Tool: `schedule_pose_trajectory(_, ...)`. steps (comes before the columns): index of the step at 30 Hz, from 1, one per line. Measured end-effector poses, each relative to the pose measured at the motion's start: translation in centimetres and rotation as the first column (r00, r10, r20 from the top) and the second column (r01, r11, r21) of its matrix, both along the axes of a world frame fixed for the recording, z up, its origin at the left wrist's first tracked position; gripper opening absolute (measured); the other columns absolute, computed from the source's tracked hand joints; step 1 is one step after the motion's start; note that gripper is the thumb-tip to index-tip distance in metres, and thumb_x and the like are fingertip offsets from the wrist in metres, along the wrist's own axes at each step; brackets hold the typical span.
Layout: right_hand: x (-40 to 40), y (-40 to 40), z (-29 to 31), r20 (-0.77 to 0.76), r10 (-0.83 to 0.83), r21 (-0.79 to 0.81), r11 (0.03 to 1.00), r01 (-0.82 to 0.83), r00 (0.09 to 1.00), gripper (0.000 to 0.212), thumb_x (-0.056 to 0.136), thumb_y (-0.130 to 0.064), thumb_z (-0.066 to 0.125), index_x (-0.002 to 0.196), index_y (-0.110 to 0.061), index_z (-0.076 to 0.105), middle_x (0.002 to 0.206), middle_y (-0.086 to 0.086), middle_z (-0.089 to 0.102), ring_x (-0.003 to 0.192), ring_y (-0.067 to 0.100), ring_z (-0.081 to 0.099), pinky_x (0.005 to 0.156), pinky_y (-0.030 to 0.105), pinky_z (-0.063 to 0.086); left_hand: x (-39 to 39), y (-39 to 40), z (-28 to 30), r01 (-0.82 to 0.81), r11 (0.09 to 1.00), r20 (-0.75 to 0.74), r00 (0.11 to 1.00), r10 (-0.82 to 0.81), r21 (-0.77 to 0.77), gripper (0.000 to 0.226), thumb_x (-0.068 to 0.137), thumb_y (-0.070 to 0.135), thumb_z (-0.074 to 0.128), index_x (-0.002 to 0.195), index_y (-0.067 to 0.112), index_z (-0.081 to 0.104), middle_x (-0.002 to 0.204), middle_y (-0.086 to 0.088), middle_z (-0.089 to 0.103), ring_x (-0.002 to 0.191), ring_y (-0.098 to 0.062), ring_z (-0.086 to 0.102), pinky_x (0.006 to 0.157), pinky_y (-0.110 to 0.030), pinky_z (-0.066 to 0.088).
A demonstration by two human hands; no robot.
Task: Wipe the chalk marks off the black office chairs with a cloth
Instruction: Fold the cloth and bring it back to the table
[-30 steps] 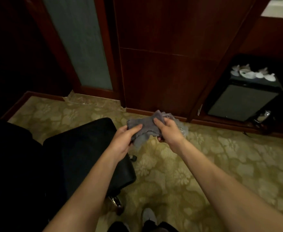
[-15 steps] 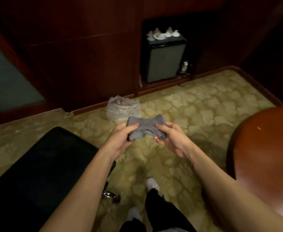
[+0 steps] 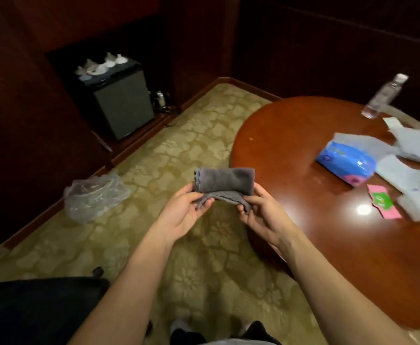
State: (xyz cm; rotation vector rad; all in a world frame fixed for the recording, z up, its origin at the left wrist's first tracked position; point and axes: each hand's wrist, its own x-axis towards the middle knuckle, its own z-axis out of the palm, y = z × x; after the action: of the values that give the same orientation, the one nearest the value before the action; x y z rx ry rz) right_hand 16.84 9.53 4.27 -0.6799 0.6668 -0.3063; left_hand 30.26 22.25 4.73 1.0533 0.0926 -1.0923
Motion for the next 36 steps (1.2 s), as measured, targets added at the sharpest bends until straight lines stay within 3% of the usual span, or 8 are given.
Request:
schedule_pose_trajectory(6,-11.3,-5.9,0.1,0.02,-0.196,0.074,0.978,0.194,0.981,0.036,0.083,0.005,0.029,0.087,0.001,0.065,0.092,0.024,0.062,0.063,0.025,0.063,0.053,0.027,0.05,-8.6,-8.1,-0.4,0.092,0.995,-0.12,0.988,-0.097,-0.04,0.029,0.106,0.006,0.032,0.094,0.004,0.059,0.089,-0.018,0.067,0.071,-0.028,0.07,0.056,-0.03,0.06)
schedule_pose_trajectory(9,-16.8,-8.6,-0.6,-0.031,-0.226,0.032,0.973,0.227,0.974,0.032,0.08,-0.015,0.041,0.072,0.0,0.068,0.102,0.029,0.054,0.073,0.032,0.056,0.055,0.03,0.044,-12.5,-11.1,-0.4,0.278,0.961,0.009,0.961,-0.278,-0.008,0.035,0.105,0.024,0.039,0.078,0.007,0.055,0.074,-0.012,0.068,0.064,-0.022,0.068,0.056,-0.03,0.058)
schedule_pose_trajectory(14,-24.2,-9.9,-1.4,-0.294,-0.318,-0.395,0.899,0.189,0.901,0.01,0.093,-0.001,0.06,0.091,-0.011,0.061,0.085,0.012,0.066,0.068,0.015,0.063,0.055,0.023,0.049,-19.1,-14.6,-2.8,0.496,0.787,0.564,0.555,-0.612,0.367,0.022,0.093,0.002,0.065,0.094,0.024,0.061,0.091,0.002,0.065,0.075,-0.007,0.063,0.067,-0.024,0.048)
schedule_pose_trajectory(17,-28.2,-9.7,-2.4,-0.337,-0.426,-0.435,0.861,0.262,0.84,0.039,0.087,0.01,0.063,0.117,-0.013,0.059,0.092,0.005,0.066,0.07,0.006,0.066,0.06,0.023,0.053,-22.7,-15.5,-3.7,0.539,0.775,0.535,0.57,-0.623,0.329,0.042,0.088,-0.013,0.061,0.111,0.023,0.059,0.103,-0.001,0.067,0.082,0.0,0.067,0.068,-0.019,0.053)
schedule_pose_trajectory(24,-32.5,-7.5,-4.9,-0.395,-0.526,-0.477,0.818,0.321,0.753,0.049,0.082,0.023,0.056,0.118,-0.011,0.056,0.103,0.004,0.064,0.082,-0.004,0.065,0.07,0.014,0.053,-26.2,-16.1,-7.1,0.568,0.758,0.256,0.718,-0.647,0.32,0.028,0.093,-0.008,0.057,0.119,0.002,0.064,0.106,-0.013,0.075,0.098,-0.024,0.072,0.084,-0.03,0.058)
schedule_pose_trajectory(28,-32.2,-6.1,-6.9,-0.438,-0.563,-0.528,0.792,0.306,0.701,0.039,0.088,0.009,0.063,0.119,-0.014,0.058,0.1,-0.002,0.064,0.092,0.006,0.061,0.073,0.013,0.05,-27.0,-15.5,-8.9,0.507,0.764,0.292,0.719,-0.63,0.399,0.026,0.095,0.001,0.062,0.12,-0.003,0.064,0.102,-0.012,0.074,0.092,-0.021,0.071,0.085,-0.032,0.056)
schedule_pose_trajectory(32,-31.2,-5.3,-9.1,-0.492,-0.624,-0.602,0.747,0.28,0.607,0.021,0.092,-0.013,0.069,0.112,-0.016,0.064,0.1,-0.002,0.068,0.098,0.014,0.064,0.086,0.028,0.053,-27.3,-14.6,-9.5,0.424,0.776,0.5,0.597,-0.628,0.468,0.023,0.096,0.011,0.066,0.118,0.005,0.063,0.098,-0.003,0.07,0.08,-0.002,0.065,0.064,-0.01,0.051)
schedule_pose_trajectory(36,-30.7,-5.1,-9.7,-0.561,-0.641,-0.678,0.719,0.154,0.524,0.024,0.091,-0.014,0.07,0.115,-0.018,0.065,0.096,-0.006,0.067,0.092,0.006,0.062,0.083,0.027,0.054,-26.6,-13.6,-10.7,0.32,0.8,0.609,0.523,-0.596,0.508,0.042,0.095,0.011,0.067,0.135,0.001,0.058,0.117,-0.006,0.069,0.1,-0.009,0.066,0.084,-0.013,0.052)
